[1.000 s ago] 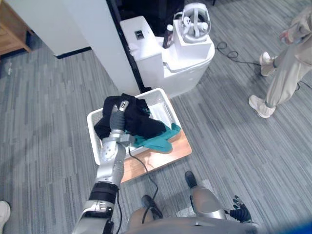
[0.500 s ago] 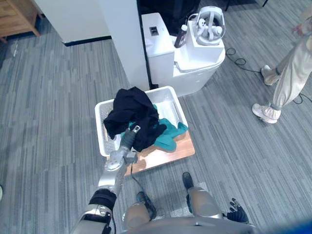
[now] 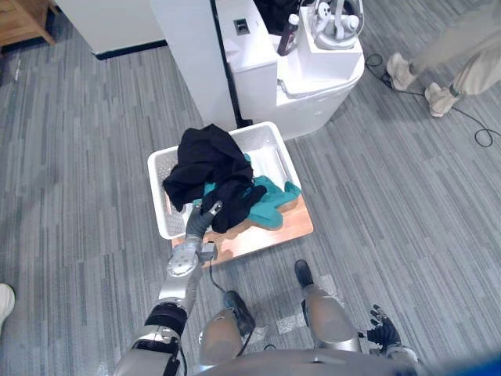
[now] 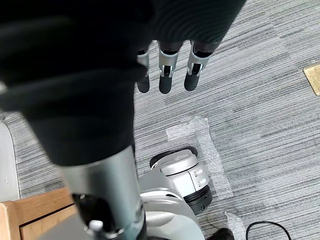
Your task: Tidy the bed and pick cloth on bed and put in laundry
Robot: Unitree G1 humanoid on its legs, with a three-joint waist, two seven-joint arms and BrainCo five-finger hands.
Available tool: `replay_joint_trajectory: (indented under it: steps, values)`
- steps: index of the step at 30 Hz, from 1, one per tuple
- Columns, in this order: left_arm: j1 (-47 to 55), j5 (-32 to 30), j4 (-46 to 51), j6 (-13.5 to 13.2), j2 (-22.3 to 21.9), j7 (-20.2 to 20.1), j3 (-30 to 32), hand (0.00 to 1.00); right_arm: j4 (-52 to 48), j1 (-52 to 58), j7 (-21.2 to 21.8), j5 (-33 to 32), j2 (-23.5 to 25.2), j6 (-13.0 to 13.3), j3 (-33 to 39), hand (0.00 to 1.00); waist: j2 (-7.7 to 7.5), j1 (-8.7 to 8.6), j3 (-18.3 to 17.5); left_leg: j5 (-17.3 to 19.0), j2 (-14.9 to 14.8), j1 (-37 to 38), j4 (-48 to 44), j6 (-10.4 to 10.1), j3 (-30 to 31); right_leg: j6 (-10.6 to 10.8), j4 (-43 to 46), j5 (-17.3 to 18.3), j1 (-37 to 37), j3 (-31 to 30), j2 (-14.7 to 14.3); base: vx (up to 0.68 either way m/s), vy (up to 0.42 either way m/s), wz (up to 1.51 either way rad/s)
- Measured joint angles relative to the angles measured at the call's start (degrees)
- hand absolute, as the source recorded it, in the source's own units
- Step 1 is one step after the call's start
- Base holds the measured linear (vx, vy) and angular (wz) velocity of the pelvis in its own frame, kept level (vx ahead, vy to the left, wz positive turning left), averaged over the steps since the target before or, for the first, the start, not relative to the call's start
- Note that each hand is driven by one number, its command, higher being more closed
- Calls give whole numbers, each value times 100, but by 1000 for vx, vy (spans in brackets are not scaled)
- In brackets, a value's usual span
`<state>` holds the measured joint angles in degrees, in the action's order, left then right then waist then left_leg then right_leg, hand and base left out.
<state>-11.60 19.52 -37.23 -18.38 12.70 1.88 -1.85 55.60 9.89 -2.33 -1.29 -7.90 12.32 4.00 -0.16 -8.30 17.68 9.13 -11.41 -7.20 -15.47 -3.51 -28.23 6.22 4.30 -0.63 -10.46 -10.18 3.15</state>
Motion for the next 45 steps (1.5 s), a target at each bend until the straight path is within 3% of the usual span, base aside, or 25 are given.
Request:
replay_joint_trajectory:
  steps: [11, 14, 18, 22, 25, 28, 32, 36, 39, 45]
  values:
    - [-436, 223, 1386, -5, 531, 323, 611, 0, 44, 63, -83, 27, -2, 65, -4, 0, 8, 14, 1, -422, 276, 370, 743, 8, 88, -16, -84, 0, 184, 201, 124, 20, -5, 9]
    - [-546, 327, 1502, 248, 644, 226, 703, 0, 43, 142, -146, 26, 15, 60, -3, 0, 24, -1, -15, -644, 387, 451, 1081, 27, 190, -46, -80, 17, 190, 313, 170, -36, -9, 19]
    - [-535, 561, 1565, 740, 662, -249, 707, 0, 40, 178, -191, 27, 11, 56, 0, 0, 24, 147, -18, -928, 484, 632, 1562, 24, 219, -82, -74, 34, 197, 362, 163, -18, -8, 9]
    - [-449, 562, 1561, 1166, 707, -807, 711, 0, 3, 181, -201, 30, 10, 41, 8, 0, 27, 173, -43, -1121, 537, 739, 1892, 27, 300, -106, -51, 50, 216, 470, 158, 10, -10, 12]
    - [-244, 217, 1510, 1377, 777, -1300, 651, 0, -13, 194, -188, 36, 12, -22, 28, 0, 33, 179, -110, -1158, 557, 865, 2030, 17, 295, -115, -95, 55, 304, 489, 150, 14, 2, 0]
    - [-166, -555, 1255, 1480, 896, -1724, 554, 0, -29, 224, -178, 54, 11, -71, 68, 0, 58, 183, -204, -1160, 561, 864, 2056, 17, 292, -115, -132, 55, 308, 494, 150, 25, 2, 0]
    - [-173, -2076, 982, 1410, 1313, -1965, 155, 0, -86, 241, -130, 260, -1, -74, 228, 0, 113, 144, -216, -1160, 562, 873, 2056, 16, 259, -118, -137, 52, 303, 482, 149, 1, -2, -2]
    - [-419, -2862, 765, 1176, 1782, -2198, -81, 0, -201, 357, -54, 263, -122, -75, 254, 0, 298, 131, -240, -1160, 566, 878, 2058, 16, 241, -123, -137, 47, 297, 483, 155, 0, 0, 0]
    - [-556, -3176, 755, 1051, 1963, -2355, -227, 0, -205, 404, -6, 263, -189, -87, 282, 0, 434, 123, -244, -1189, 582, 884, 2103, 21, 259, -123, -142, 47, 295, 502, 165, 1, -1, 1]
    - [-769, -3482, 764, 966, 2473, -2611, -507, 0, -237, 404, 1, 262, -176, -98, 415, 0, 506, -2, -242, -1231, 582, 837, 2103, 30, 376, -123, -153, 47, 314, 634, 189, 3, -6, 9]
